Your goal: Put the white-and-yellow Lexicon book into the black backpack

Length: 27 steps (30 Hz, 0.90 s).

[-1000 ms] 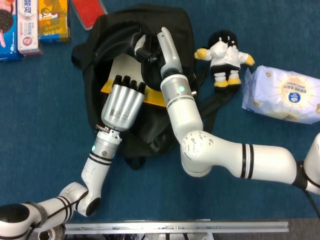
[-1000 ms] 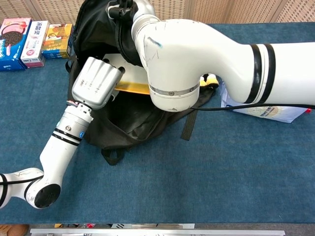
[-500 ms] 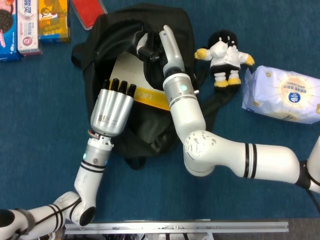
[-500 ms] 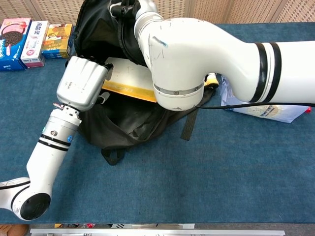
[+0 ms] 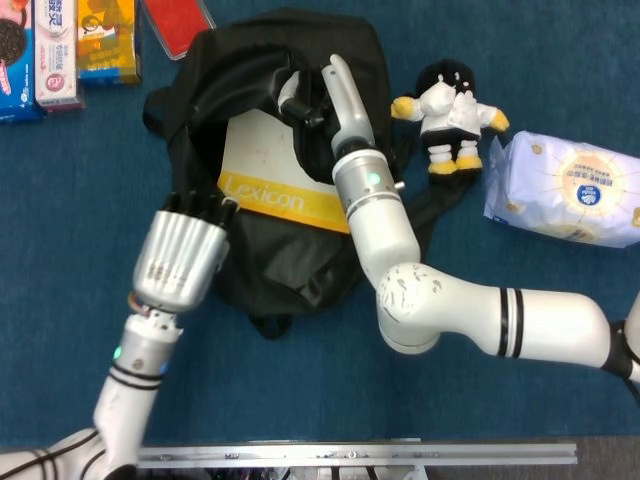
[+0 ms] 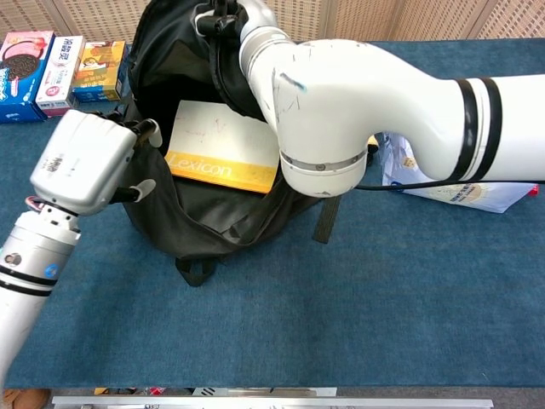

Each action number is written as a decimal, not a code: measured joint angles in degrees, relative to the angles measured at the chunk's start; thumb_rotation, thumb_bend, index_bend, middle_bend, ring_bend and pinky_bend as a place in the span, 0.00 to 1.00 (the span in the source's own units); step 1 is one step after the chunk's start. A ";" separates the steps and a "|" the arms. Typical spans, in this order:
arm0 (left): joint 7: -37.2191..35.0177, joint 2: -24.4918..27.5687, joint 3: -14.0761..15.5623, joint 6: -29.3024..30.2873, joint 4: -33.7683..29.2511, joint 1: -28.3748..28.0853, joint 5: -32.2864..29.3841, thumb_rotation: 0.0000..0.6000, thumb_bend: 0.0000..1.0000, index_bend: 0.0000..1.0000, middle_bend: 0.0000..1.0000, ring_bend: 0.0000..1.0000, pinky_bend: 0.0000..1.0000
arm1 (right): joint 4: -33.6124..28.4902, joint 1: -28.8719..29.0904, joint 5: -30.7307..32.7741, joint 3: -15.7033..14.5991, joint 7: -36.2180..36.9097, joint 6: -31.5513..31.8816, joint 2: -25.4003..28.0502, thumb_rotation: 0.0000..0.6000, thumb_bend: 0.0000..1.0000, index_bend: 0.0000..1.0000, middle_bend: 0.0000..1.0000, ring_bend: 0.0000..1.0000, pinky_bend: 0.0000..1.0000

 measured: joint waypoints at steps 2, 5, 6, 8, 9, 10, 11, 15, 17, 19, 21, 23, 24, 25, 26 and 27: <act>-0.62 3.10 0.77 0.31 -3.04 1.00 0.12 1.00 0.13 0.42 0.59 0.51 0.58 | -0.71 -0.52 -0.38 -0.68 -0.26 -0.15 0.47 1.00 0.95 0.76 0.70 0.71 0.98; -1.71 7.30 1.39 0.87 -6.69 2.40 0.13 1.00 0.13 0.41 0.59 0.51 0.58 | -1.75 -1.37 -0.78 -1.68 -0.65 -0.56 1.25 1.00 0.94 0.76 0.70 0.70 0.98; -2.13 8.37 1.47 1.01 -7.61 2.78 0.07 1.00 0.13 0.41 0.59 0.51 0.58 | -2.20 -1.75 -0.94 -2.15 -0.83 -0.88 1.61 1.00 0.93 0.76 0.69 0.69 0.97; -3.33 10.57 1.46 1.30 -9.19 3.54 -0.16 1.00 0.13 0.40 0.59 0.50 0.58 | -2.99 -2.26 -1.13 -3.01 -1.18 -1.50 2.13 1.00 0.91 0.76 0.67 0.66 0.94; -3.81 11.38 1.30 1.42 -9.56 3.81 -0.33 1.00 0.13 0.40 0.59 0.50 0.58 | -3.54 -2.62 -1.35 -3.78 -1.49 -1.95 2.50 1.00 0.90 0.76 0.67 0.65 0.93; -4.28 12.09 1.04 1.54 -9.79 4.09 -0.58 1.00 0.13 0.40 0.58 0.50 0.58 | -4.00 -2.91 -1.53 -4.45 -1.73 -2.38 2.82 1.00 0.89 0.75 0.65 0.64 0.91; -4.87 12.85 0.58 1.65 -9.96 4.40 -1.04 1.00 0.13 0.40 0.58 0.50 0.58 | -4.49 -3.22 -1.72 -5.10 -1.94 -2.93 3.16 1.00 0.86 0.72 0.64 0.62 0.89; -6.24 14.43 -0.73 1.60 -10.33 5.12 -2.76 1.00 0.13 0.39 0.58 0.49 0.57 | -6.61 -4.64 -2.46 -7.93 -2.92 -6.43 5.25 1.00 0.77 0.62 0.56 0.52 0.76; -6.80 15.26 -1.23 1.47 -10.69 5.55 -3.52 1.00 0.13 0.39 0.57 0.48 0.57 | -7.52 -5.17 -2.73 -9.16 -3.34 -8.04 6.30 1.00 0.68 0.55 0.50 0.44 0.66; -7.02 15.82 -1.48 1.25 -11.15 5.81 -4.01 1.00 0.13 0.38 0.56 0.47 0.56 | -8.49 -5.63 -3.11 -10.85 -4.04 -9.66 7.51 1.00 0.55 0.47 0.44 0.37 0.57; -7.09 16.43 -1.78 0.95 -11.86 6.03 -4.50 1.00 0.13 0.37 0.55 0.46 0.56 | -9.51 -5.95 -3.28 -12.58 -4.85 -11.51 8.79 1.00 0.43 0.39 0.38 0.30 0.47; -7.13 16.98 -2.05 0.72 -12.44 6.22 -4.73 1.00 0.13 0.37 0.55 0.46 0.56 | -10.34 -6.09 -3.33 -14.21 -5.69 -13.17 10.01 1.00 0.31 0.30 0.32 0.23 0.36; -7.15 17.17 -2.14 0.66 -12.65 6.30 -4.78 1.00 0.13 0.37 0.54 0.46 0.55 | -10.85 -6.12 -3.37 -15.27 -6.25 -14.18 10.86 1.00 0.28 0.26 0.30 0.20 0.32; -7.15 17.35 -2.23 0.61 -12.86 6.37 -4.82 1.00 0.13 0.37 0.54 0.45 0.55 | -11.23 -6.13 -3.42 -16.01 -6.61 -14.89 11.51 1.00 0.24 0.22 0.27 0.17 0.28; -7.13 17.58 -2.36 0.60 -13.11 6.50 -4.84 1.00 0.13 0.36 0.54 0.45 0.55 | -11.55 -6.13 -3.51 -16.70 -6.92 -15.54 12.13 1.00 0.20 0.18 0.24 0.13 0.23; -7.04 17.66 -2.48 0.66 -13.16 6.58 -4.82 1.00 0.13 0.36 0.54 0.45 0.55 | -11.92 -6.12 -3.70 -17.53 -7.21 -16.29 12.85 1.00 0.17 0.14 0.21 0.11 0.20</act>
